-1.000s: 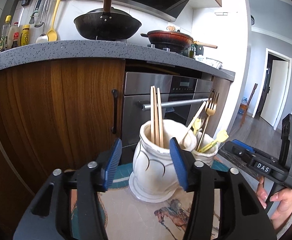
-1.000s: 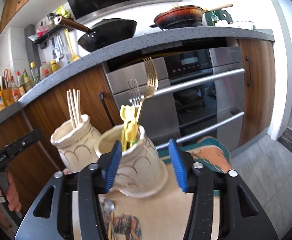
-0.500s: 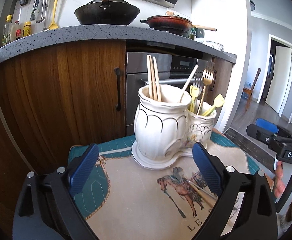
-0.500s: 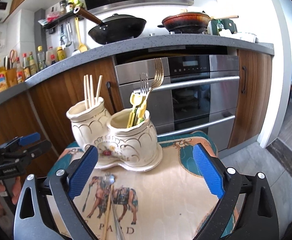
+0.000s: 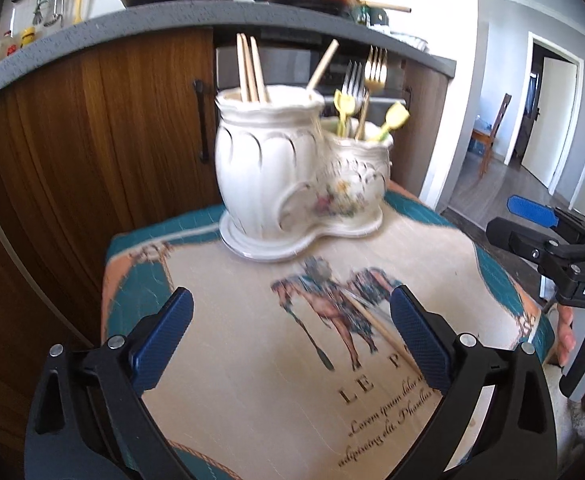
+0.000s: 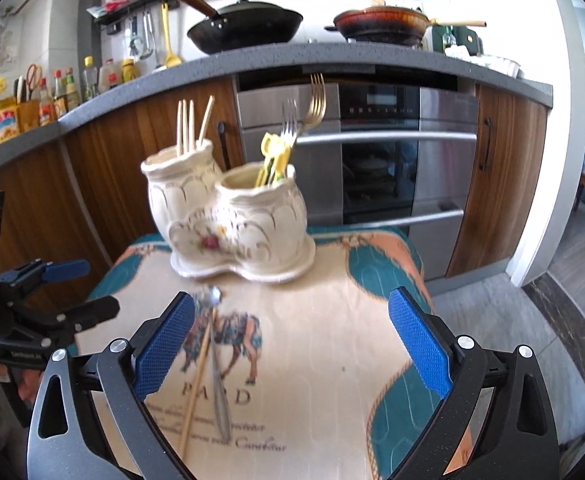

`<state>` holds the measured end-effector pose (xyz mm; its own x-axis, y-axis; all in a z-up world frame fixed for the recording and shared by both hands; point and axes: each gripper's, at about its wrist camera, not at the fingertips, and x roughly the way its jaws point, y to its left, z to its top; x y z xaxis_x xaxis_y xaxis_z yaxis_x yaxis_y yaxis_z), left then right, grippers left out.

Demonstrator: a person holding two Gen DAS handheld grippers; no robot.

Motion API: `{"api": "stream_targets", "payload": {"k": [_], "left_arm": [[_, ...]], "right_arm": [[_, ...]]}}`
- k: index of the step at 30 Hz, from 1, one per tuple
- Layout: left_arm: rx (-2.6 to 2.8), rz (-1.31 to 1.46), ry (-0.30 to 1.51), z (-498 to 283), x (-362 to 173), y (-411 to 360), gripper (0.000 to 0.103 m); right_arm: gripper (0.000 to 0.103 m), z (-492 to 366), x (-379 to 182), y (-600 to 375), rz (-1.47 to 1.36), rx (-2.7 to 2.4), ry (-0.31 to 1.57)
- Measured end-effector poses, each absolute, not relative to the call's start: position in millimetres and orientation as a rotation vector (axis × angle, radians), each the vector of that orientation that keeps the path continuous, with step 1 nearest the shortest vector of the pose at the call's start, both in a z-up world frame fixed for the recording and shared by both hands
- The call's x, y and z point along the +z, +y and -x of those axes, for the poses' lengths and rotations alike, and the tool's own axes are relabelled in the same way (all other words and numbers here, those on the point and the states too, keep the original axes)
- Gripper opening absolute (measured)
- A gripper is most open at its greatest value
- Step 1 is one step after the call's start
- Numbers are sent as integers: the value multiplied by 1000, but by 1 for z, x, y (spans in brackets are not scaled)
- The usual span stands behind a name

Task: Organize utensils
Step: 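Withdraw both open tools from the holder back over the remaining utensils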

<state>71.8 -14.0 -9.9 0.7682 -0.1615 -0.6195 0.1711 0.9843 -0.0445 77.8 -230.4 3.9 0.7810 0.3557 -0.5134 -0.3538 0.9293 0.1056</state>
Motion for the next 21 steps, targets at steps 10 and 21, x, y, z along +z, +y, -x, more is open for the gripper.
{"api": "stream_targets", "payload": {"k": [10,21], "left_arm": [[-222,-35,812,-73,-43,-49,97],[-221,-108,928,-89,-70,-88,70]], "right_arm": [[97,-69,-9,-248,-24,379,602],[97,-67,-9,-255,-39,382,604]]}}
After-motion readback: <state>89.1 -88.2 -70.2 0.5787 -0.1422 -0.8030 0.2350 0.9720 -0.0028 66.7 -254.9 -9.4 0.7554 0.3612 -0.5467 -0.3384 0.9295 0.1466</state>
